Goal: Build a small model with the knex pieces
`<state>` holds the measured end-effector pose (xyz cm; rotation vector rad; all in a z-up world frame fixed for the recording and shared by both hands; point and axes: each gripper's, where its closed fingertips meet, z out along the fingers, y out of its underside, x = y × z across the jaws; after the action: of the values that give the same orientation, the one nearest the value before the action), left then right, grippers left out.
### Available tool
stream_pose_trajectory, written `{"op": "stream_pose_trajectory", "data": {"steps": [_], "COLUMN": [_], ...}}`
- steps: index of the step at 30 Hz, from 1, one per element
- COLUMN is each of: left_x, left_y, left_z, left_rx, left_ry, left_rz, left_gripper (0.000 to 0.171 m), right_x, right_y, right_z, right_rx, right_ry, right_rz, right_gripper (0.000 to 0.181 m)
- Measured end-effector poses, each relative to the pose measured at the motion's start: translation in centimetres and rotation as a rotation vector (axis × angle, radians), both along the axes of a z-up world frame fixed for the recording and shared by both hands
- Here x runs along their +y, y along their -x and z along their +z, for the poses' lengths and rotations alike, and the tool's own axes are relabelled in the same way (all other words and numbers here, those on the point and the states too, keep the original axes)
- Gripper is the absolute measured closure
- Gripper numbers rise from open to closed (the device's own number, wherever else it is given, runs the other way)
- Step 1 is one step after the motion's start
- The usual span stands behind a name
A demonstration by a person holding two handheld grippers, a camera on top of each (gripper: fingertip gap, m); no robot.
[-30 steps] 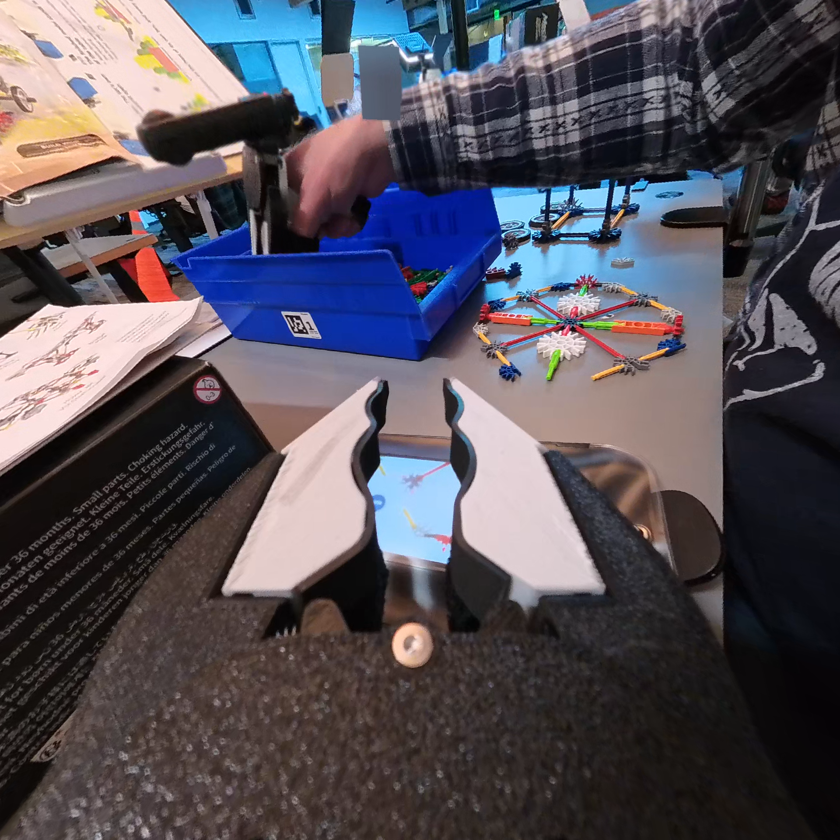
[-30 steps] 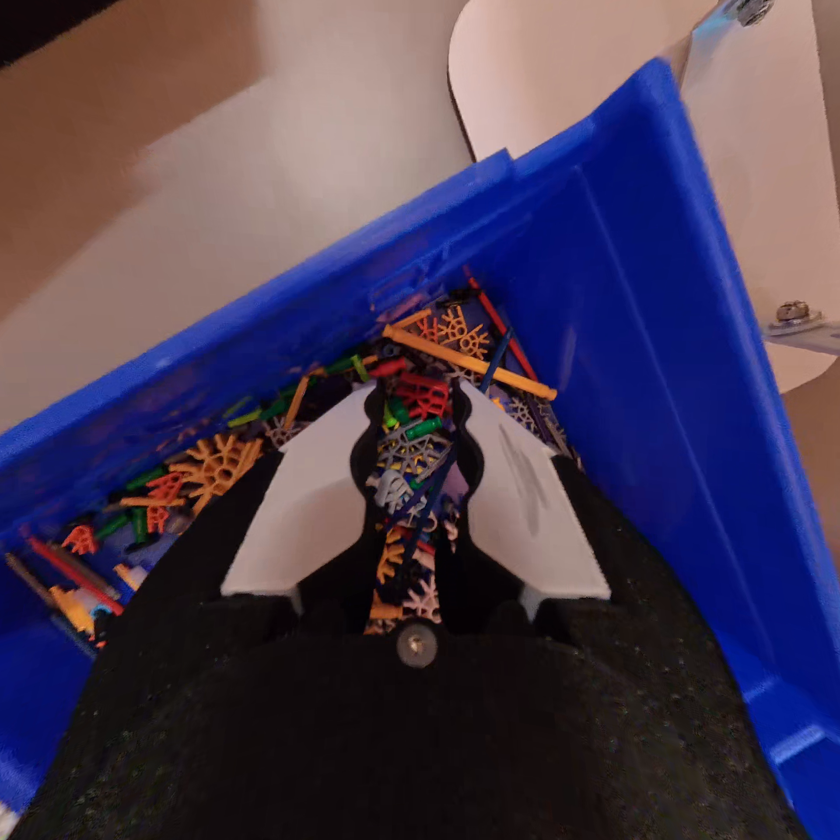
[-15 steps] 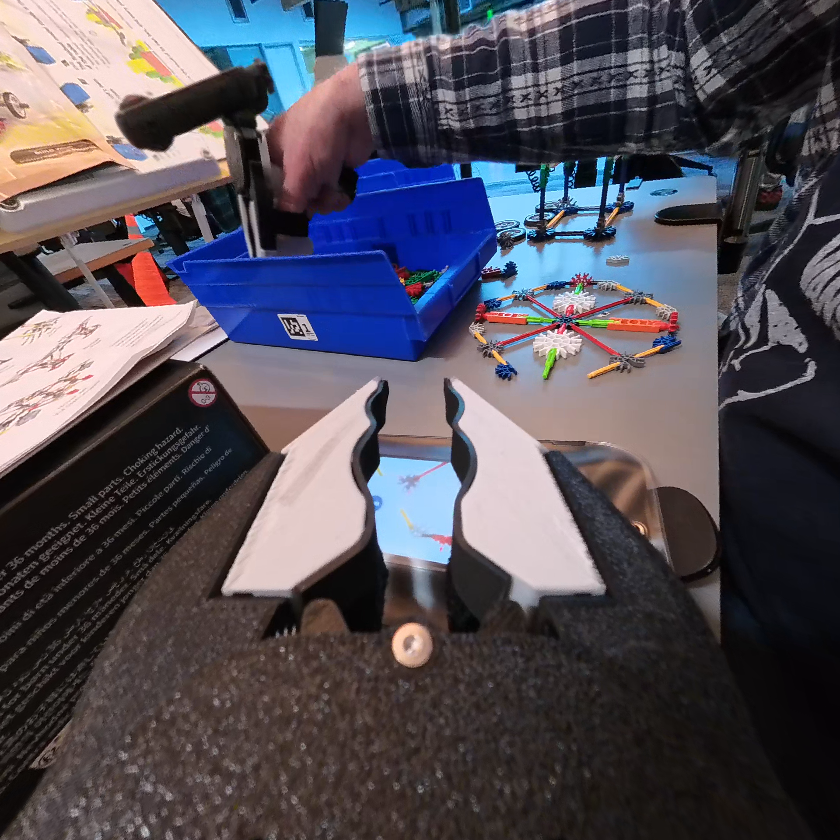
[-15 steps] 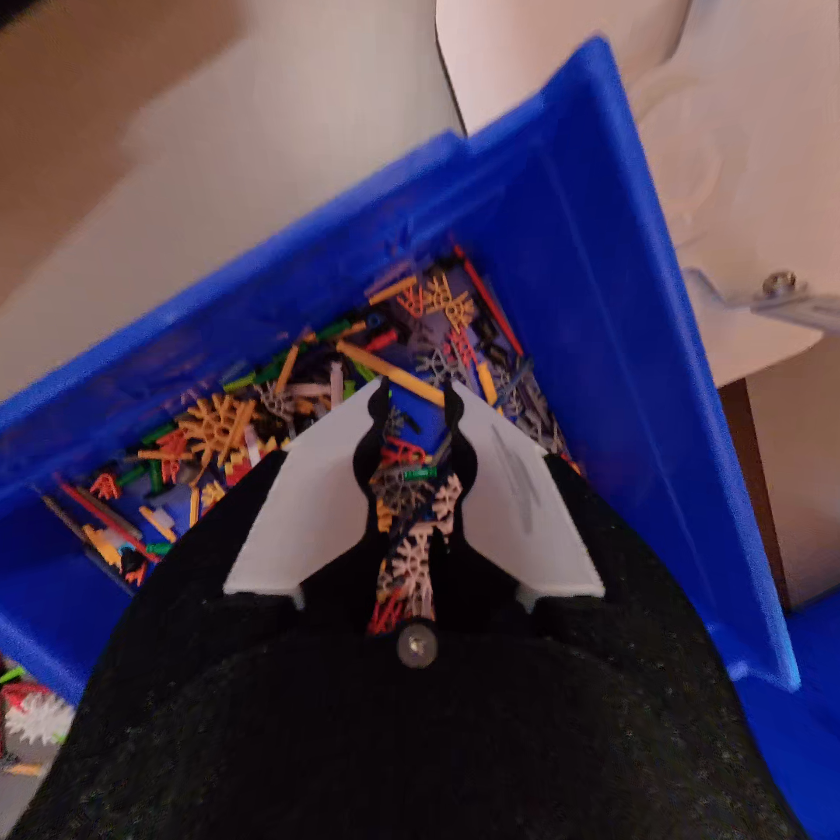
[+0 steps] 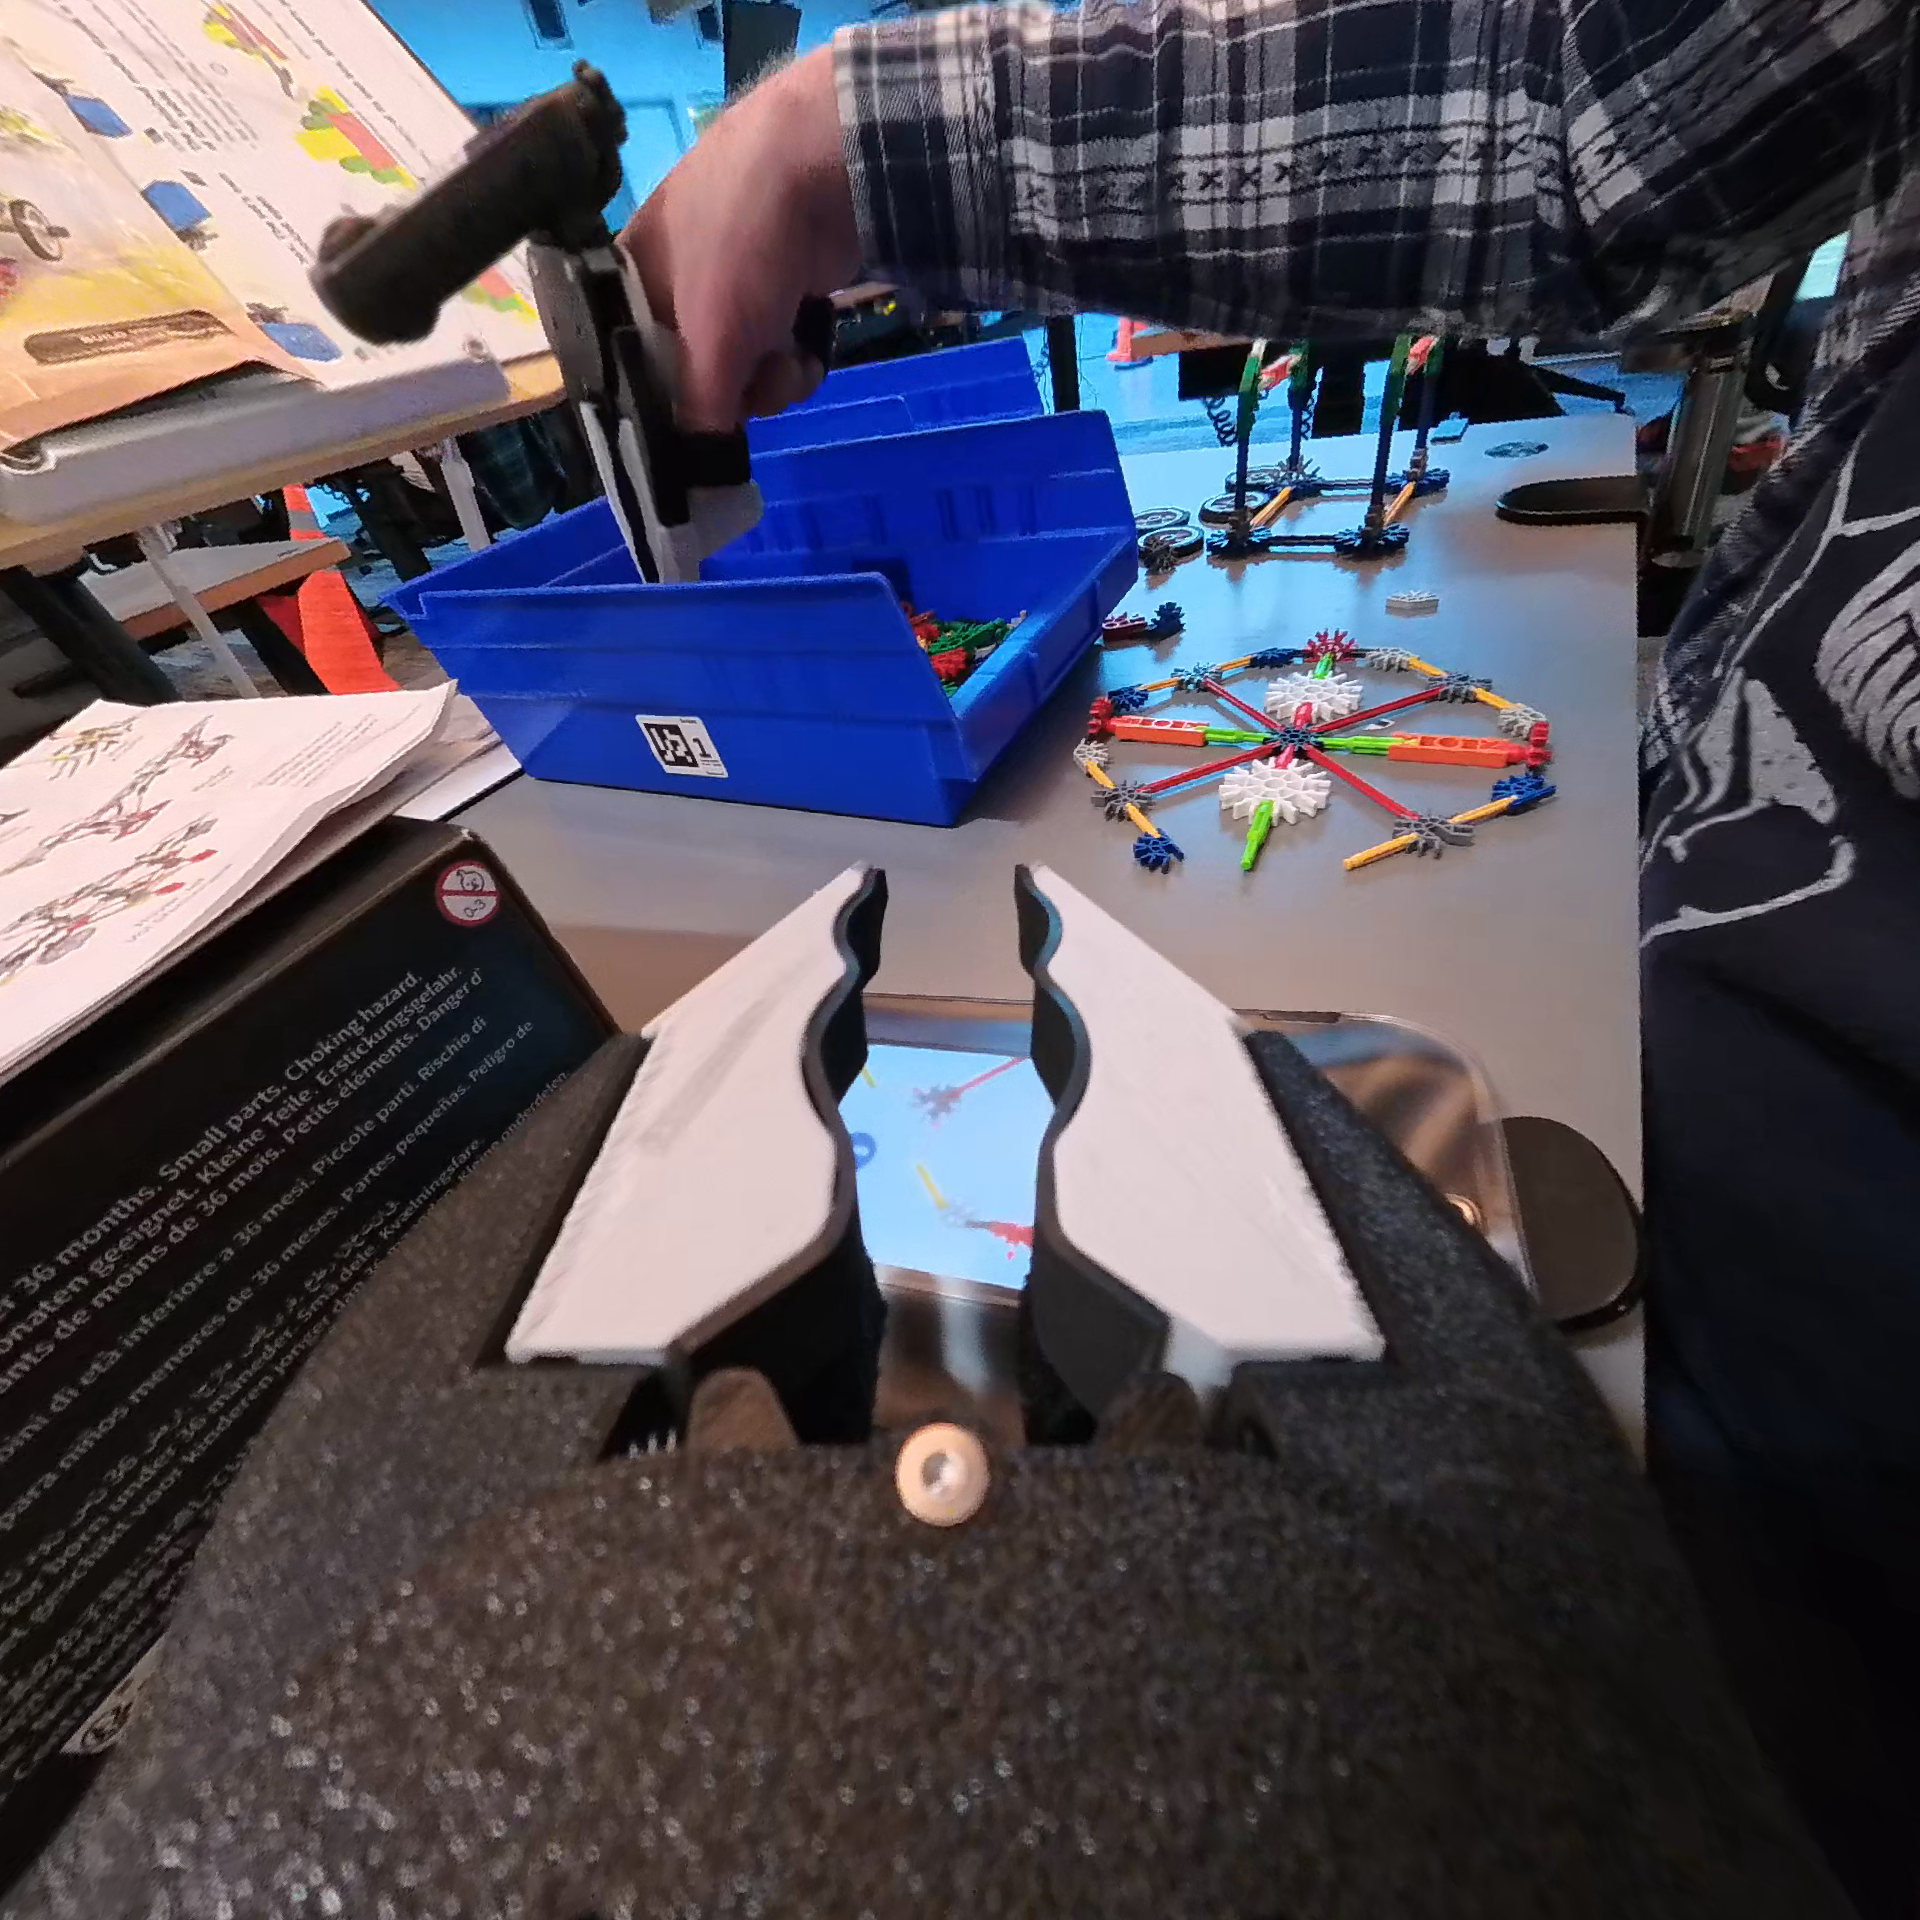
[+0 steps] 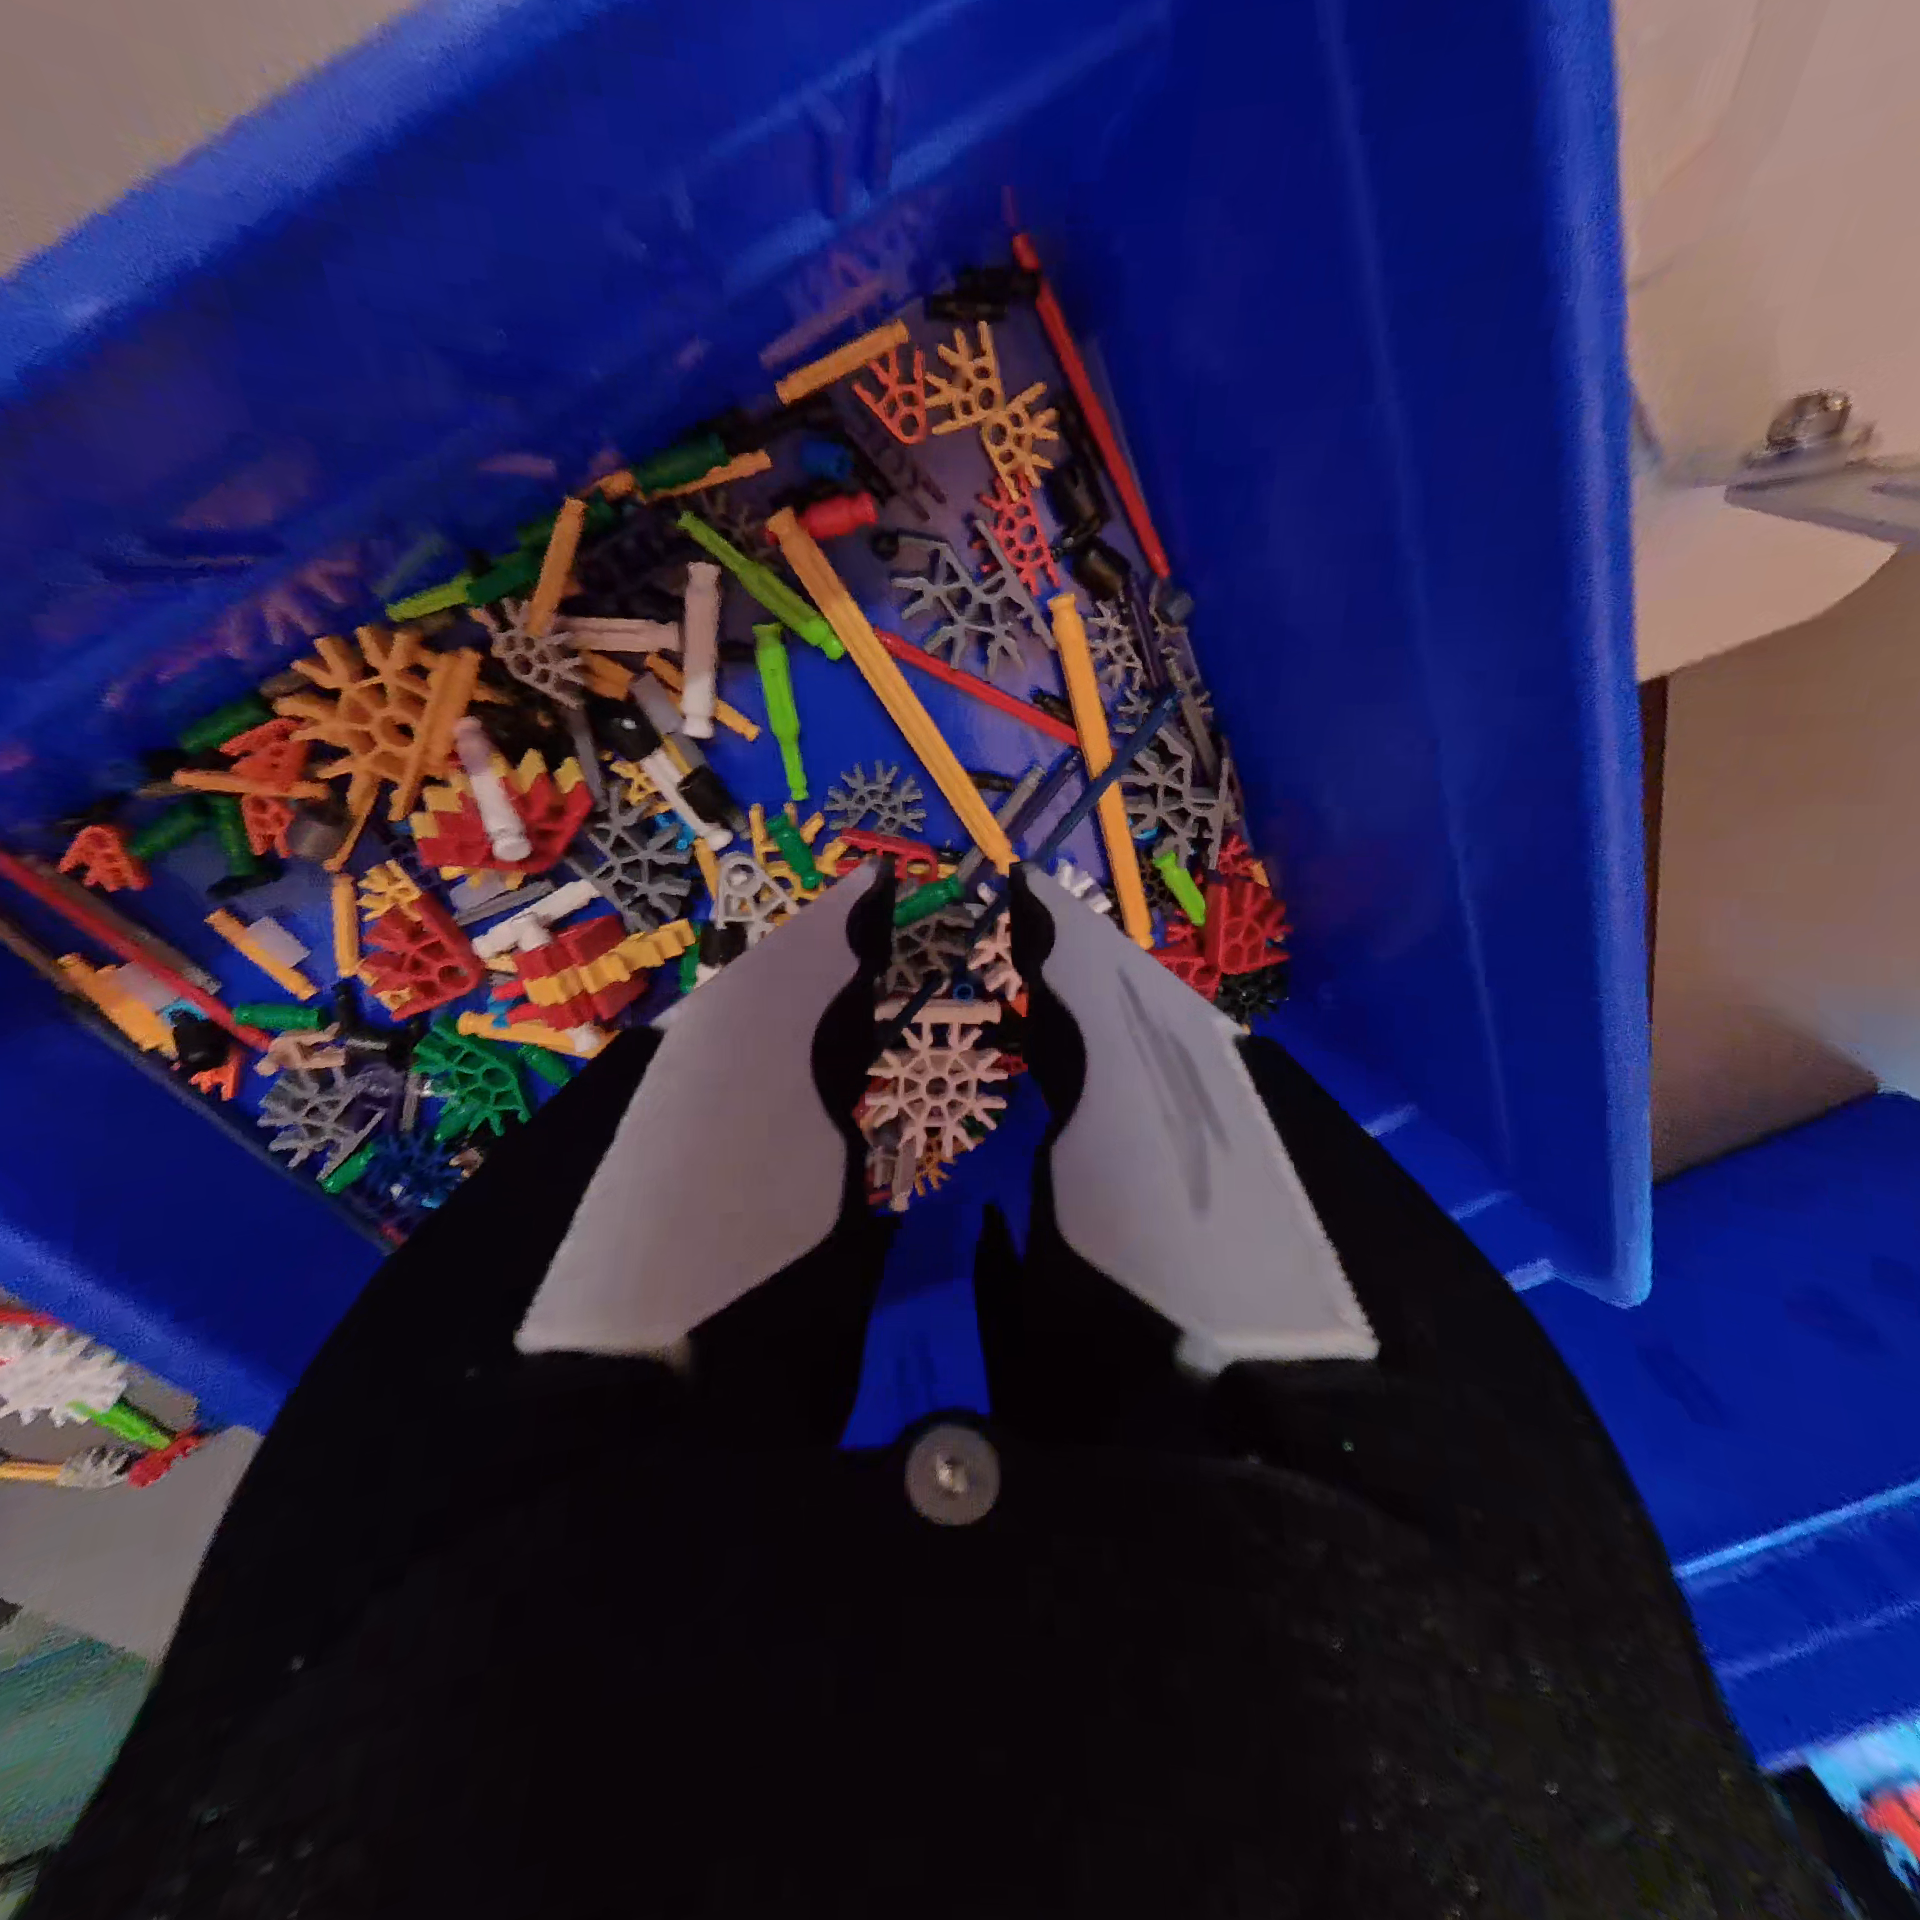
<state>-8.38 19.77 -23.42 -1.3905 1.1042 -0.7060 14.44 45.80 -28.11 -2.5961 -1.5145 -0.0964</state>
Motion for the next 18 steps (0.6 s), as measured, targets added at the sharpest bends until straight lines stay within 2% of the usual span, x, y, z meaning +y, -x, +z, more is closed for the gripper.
{"op": "stream_pose_trajectory", "data": {"steps": [3, 5, 7, 9, 10, 13, 16, 18], "left_x": [0.0, 0.0, 0.0, 0.1, 0.1, 0.1, 0.1, 0.1], "left_y": [0.0, 0.0, 0.0, 0.0, 0.0, 0.0, 0.0, 0.1], "left_z": [0.0, -0.1, 0.0, 0.0, -0.1, 0.0, 0.0, 0.0], "left_rx": [0.002, 0.002, 0.001, 0.001, 0.001, 0.001, 0.001, -0.001], "left_ry": [0.0, 0.001, 0.001, 0.001, 0.001, 0.002, 0.004, 0.006], "left_rz": [0.002, 0.003, 0.004, 0.006, 0.007, 0.008, 0.008, 0.008], "left_gripper": [0.147, 0.147, 0.147, 0.147, 0.147, 0.147, 0.147, 0.147], "right_x": [-0.3, -1.6, -2.5, -2.8, -2.9, -2.8, -2.0, -1.7], "right_y": [2.4, 4.8, 6.3, 6.7, 7.1, 5.1, 1.6, 0.8], "right_z": [0.0, -0.7, -1.8, -3.1, -3.1, -3.1, -2.8, -2.3], "right_rx": [0.111, 0.202, 0.225, 0.2, 0.225, 0.146, -0.009, -0.031], "right_ry": [-0.006, 0.037, 0.066, 0.071, 0.072, 0.089, 0.06, 0.038], "right_rz": [0.055, 0.109, 0.142, 0.173, 0.177, 0.144, 0.097, 0.091], "right_gripper": [0.159, 0.15, 0.144, 0.145, 0.155, 0.173, 0.169, 0.167]}}
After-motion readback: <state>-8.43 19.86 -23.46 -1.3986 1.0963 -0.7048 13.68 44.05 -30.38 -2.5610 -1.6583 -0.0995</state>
